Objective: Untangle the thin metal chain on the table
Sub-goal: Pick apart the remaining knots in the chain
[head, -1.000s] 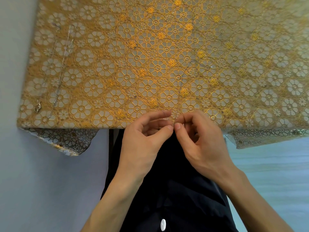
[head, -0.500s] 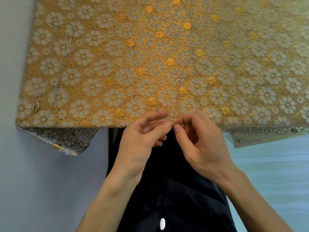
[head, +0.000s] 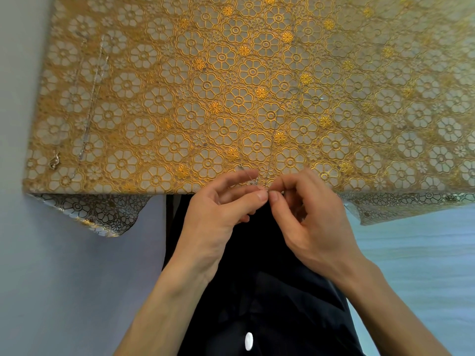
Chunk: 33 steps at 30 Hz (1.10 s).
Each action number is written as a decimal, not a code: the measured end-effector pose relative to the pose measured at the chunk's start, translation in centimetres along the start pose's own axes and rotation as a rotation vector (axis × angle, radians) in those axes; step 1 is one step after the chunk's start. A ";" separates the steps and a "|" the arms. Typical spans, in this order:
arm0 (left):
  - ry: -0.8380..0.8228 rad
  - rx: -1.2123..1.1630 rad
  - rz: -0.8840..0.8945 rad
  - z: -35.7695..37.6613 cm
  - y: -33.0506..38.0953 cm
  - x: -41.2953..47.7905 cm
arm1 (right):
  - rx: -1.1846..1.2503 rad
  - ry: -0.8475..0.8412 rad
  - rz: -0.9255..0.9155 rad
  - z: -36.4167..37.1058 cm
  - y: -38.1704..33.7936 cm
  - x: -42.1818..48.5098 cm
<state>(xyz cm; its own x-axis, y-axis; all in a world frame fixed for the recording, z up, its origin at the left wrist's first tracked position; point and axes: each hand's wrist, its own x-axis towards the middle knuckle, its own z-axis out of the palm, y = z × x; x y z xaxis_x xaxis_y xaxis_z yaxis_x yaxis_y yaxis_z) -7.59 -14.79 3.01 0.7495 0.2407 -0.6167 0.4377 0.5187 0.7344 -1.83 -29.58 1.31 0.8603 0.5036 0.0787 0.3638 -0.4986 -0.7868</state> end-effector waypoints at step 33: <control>0.125 0.108 0.377 3.1 5.6 6.4 | -0.055 -0.213 0.004 -2.6 -0.8 10.1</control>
<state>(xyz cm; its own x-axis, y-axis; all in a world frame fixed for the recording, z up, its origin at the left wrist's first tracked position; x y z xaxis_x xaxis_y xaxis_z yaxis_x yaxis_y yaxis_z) 1.18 -12.86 4.08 0.8041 0.4988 -0.3234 0.1983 0.2879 0.9369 7.49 -25.92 4.29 0.7692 0.6362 -0.0597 0.3847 -0.5356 -0.7518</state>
